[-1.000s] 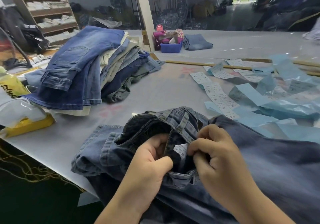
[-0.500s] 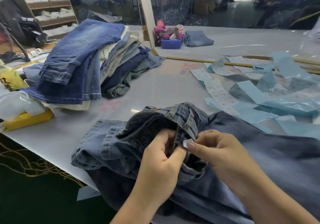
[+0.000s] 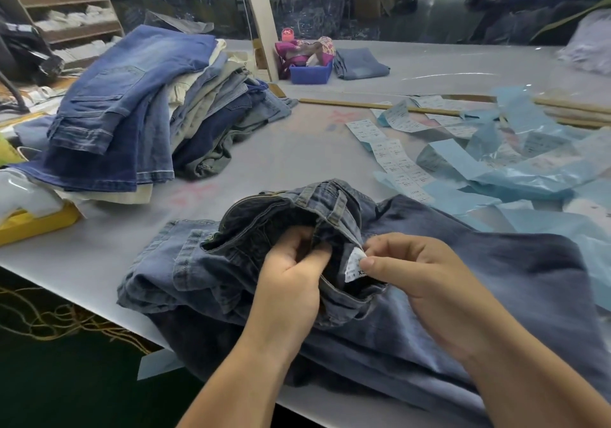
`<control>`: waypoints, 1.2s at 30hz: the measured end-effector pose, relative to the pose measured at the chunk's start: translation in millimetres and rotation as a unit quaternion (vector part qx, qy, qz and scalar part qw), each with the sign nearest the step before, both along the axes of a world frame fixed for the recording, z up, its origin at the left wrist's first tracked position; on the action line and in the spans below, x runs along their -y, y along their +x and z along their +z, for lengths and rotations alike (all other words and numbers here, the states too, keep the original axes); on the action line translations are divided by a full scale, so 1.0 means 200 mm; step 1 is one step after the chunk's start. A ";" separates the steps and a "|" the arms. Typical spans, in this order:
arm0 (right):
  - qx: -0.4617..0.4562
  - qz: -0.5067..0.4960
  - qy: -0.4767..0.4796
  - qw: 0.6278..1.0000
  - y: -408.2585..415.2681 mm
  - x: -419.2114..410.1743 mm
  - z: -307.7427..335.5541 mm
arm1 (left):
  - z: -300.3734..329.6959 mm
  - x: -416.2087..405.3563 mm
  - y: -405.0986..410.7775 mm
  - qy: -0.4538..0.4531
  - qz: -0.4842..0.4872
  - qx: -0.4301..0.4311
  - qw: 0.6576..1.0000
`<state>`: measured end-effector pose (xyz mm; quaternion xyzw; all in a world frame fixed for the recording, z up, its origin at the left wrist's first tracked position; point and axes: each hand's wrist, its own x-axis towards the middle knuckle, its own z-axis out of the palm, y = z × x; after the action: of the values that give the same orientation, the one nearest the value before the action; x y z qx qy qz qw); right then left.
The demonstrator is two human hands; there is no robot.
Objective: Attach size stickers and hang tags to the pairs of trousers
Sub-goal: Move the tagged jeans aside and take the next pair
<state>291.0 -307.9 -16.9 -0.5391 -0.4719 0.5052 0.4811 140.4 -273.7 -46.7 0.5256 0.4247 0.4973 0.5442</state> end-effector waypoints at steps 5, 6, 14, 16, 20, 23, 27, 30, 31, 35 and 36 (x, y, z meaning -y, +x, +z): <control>-0.058 0.031 0.024 0.998 0.01 0.02 -0.01 | 0.01 0.00 0.00 0.013 -0.051 -0.028 0.998; -0.069 0.037 0.024 0.997 0.02 0.02 -0.02 | 0.02 0.00 -0.01 0.019 -0.054 -0.041 0.998; -0.103 0.062 0.026 0.992 0.06 0.04 -0.04 | 0.01 -0.01 0.00 0.019 -0.066 -0.058 0.996; -0.107 0.068 0.027 0.992 0.07 0.04 -0.04 | 0.01 -0.01 -0.01 0.019 -0.068 -0.056 0.996; -0.116 0.068 0.028 0.990 0.08 0.03 -0.06 | 0.01 -0.02 -0.01 0.016 -0.069 -0.041 0.997; -0.123 0.086 0.029 0.988 0.08 0.03 -0.05 | 0.02 -0.03 -0.02 0.010 -0.084 -0.037 0.996; -0.130 0.114 0.024 0.985 0.09 0.04 -0.05 | 0.03 -0.06 -0.05 -0.023 -0.113 -0.008 0.993; -0.125 0.124 0.032 0.984 0.10 0.04 -0.05 | 0.05 -0.08 -0.07 -0.025 -0.141 -0.005 0.990; -0.121 0.127 0.035 0.984 0.10 0.04 -0.05 | 0.05 -0.08 -0.07 -0.024 -0.148 -0.005 0.989; -0.088 0.128 0.053 0.987 0.10 0.04 -0.04 | 0.06 -0.09 -0.08 -0.030 -0.141 -0.012 0.990; -0.066 0.123 0.060 0.988 0.10 0.03 -0.04 | 0.08 -0.09 -0.08 -0.034 -0.135 -0.022 0.990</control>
<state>311.6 -314.5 -24.9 -0.4127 -0.5312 0.5660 0.4765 124.6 -256.7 -31.7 0.5697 0.3783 0.3931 0.6146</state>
